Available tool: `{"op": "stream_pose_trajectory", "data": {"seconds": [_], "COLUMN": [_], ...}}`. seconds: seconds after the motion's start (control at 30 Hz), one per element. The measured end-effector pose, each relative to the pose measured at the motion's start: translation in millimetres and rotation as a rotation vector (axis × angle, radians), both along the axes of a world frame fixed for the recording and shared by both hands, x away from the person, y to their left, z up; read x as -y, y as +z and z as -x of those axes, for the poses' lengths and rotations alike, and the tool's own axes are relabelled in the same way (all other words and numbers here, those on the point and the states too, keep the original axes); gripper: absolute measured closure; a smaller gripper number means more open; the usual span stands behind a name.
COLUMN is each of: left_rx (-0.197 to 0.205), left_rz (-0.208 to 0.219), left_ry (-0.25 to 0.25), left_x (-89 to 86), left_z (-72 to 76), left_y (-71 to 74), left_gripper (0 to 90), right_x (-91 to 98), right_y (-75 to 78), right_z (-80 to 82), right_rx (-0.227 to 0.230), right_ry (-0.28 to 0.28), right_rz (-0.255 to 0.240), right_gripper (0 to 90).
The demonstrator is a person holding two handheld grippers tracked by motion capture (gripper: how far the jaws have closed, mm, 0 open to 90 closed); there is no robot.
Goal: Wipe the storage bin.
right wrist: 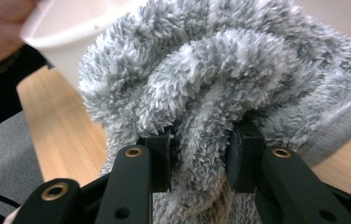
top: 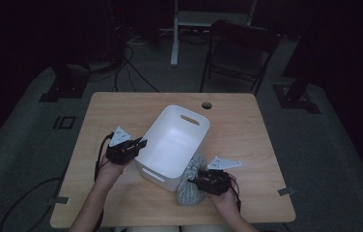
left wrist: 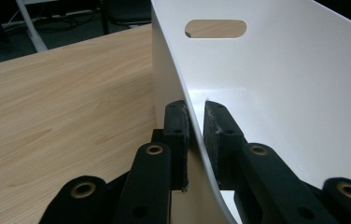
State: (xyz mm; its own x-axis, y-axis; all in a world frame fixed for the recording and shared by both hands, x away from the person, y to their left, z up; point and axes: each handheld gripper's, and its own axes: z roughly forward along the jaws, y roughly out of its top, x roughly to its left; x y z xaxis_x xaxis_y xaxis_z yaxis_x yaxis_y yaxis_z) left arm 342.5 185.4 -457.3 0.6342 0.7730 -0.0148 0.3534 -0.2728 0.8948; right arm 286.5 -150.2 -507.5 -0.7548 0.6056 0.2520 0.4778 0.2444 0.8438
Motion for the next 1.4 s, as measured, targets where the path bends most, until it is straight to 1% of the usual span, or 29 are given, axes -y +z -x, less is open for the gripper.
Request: {"op": "stream_pose_trajectory", "data": {"seconds": [0.13,0.2,0.27,0.3,0.33,0.43,0.47,0.53,0.57,0.63,0.67,0.7,0.77,0.83,0.9,0.93,0.97,1.0,1.03,1.07,1.13,1.2,1.23,1.27,1.3,1.4], "left_rx": [0.001,0.001,0.001,0.001,0.002,0.002,0.001,0.001,0.001,0.001,0.001,0.0,0.0,-0.003,-0.003,-0.001,0.0,0.0,0.0,-0.002,-0.002,-0.002,-0.002,-0.001,-0.002,-0.001], "left_rz": [-0.004,-0.002,-0.004,-0.004,-0.005,-0.003,-0.002,0.001,0.0,0.002,0.002,-0.002,-0.002,-0.001,-0.001,-0.001,-0.001,-0.001,-0.01,-0.007,-0.006,-0.005,-0.005,-0.008,-0.009,-0.009], "left_ry": [0.0,0.001,0.001,0.003,0.004,0.011,0.011,0.011,0.01,0.011,0.011,0.009,0.006,0.005,0.002,0.001,0.0,0.0,-0.004,-0.003,-0.001,0.001,0.001,0.001,0.0,0.002], "left_x": [0.3,0.3,0.3,0.4,0.4,0.7,0.6,0.5,0.4,0.5,0.5,0.8,1.0,1.1,1.3,1.4,1.6,1.6,2.0,2.0,1.8,1.7,1.7,1.8,1.8,1.8], "left_z": [-0.1,-0.2,-0.1,0.0,0.0,0.1,0.0,-0.2,-0.2,-0.2,-0.2,0.0,0.1,0.0,0.1,0.2,0.4,0.4,0.9,0.7,0.7,0.6,0.6,0.6,0.5,0.2], "left_y": [0.1,0.0,0.1,0.0,0.1,0.0,0.0,-0.2,-0.2,-0.2,-0.2,-0.1,-0.1,-0.1,-0.1,-0.1,-0.1,-0.1,0.3,0.2,0.1,0.0,0.0,0.2,0.2,0.2], "left_gripper": [80.0,79.9,79.9,79.9,79.9,80.0,80.0,80.0,80.0,80.0,80.0,80.0,80.0,80.0,80.0,80.1,80.0,80.1,80.2,80.1,80.1,80.2,80.2,80.2,80.1,80.0], "right_x": [1.4,1.6,2.4,3.2,4.0,2.1,2.2,3.1,2.9,2.6,2.6,4.0,3.6,1.8,-1.3,-2.6,-4.1,-5.7,-7.5,-8.2,-8.2,-8.6,-8.6,-8.6,-8.5,-9.4], "right_y": [-15.3,-24.6,-34.4,-37.4,-38.1,-34.1,-32.4,-26.2,-21.1,-8.0,-8.0,6.8,15.4,21.1,20.6,19.3,18.0,16.7,14.3,12.4,6.0,0.0,0.0,-3.1,-10.5,-24.0], "right_z": [-9.2,-14.6,-19.9,-21.4,-22.0,-21.1,-20.3,-16.2,-13.1,-4.2,-4.2,7.1,14.5,20.3,22.5,22.5,22.5,22.2,22.1,21.7,18.9,15.7,15.7,13.8,9.0,3.1], "right_rx": [-0.039,-0.061,-0.095,-0.113,-0.124,-0.123,-0.122,-0.114,-0.101,-0.047,-0.047,0.012,0.043,0.064,0.078,0.079,0.072,0.072,0.082,0.08,0.054,0.046,0.046,0.035,-0.001,-0.047], "right_ry": [-0.021,-0.034,-0.038,-0.039,-0.04,-0.037,-0.029,-0.004,0.012,0.045,0.045,0.081,0.102,0.111,0.103,0.099,0.09,0.082,0.076,0.072,0.068,0.068,0.068,0.069,0.071,0.07], "right_rz": [0.038,0.066,0.07,0.059,0.049,0.076,0.077,0.049,0.038,0.016,0.016,-0.042,-0.078,-0.087,-0.078,-0.075,-0.065,-0.044,-0.012,0.0,-0.002,0.026,0.026,0.04,0.056,0.089], "right_gripper": [66.4,66.4,66.3,66.2,66.2,67.5,67.7,67.9,67.9,67.8,67.8,67.6,66.4,64.1,61.7,61.1,60.7,61.0,60.8,60.3,60.0,59.9,59.9,59.8,59.4,58.2]}}
